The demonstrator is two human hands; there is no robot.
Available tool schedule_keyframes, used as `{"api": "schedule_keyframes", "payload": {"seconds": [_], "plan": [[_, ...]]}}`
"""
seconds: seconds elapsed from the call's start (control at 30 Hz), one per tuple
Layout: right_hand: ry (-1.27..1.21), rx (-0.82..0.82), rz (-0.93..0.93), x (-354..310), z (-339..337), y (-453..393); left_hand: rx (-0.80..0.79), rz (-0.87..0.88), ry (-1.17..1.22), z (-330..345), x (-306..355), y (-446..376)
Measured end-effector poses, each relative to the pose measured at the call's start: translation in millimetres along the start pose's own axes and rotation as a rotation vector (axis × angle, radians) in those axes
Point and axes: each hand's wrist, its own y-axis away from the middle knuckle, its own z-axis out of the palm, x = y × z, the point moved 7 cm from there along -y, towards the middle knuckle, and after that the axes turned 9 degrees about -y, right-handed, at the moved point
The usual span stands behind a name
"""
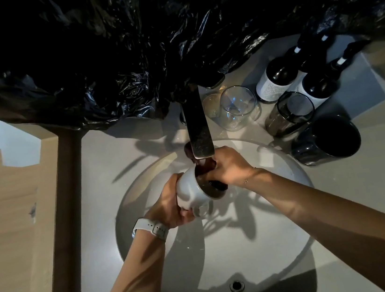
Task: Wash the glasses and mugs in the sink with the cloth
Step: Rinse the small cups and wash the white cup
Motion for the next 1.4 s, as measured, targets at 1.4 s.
{"api": "schedule_keyframes", "payload": {"seconds": [1.4], "plan": [[-0.154, -0.271, 0.259, 33, 13, -18, -0.070, 0.752, -0.746, 39, 51, 47]]}}
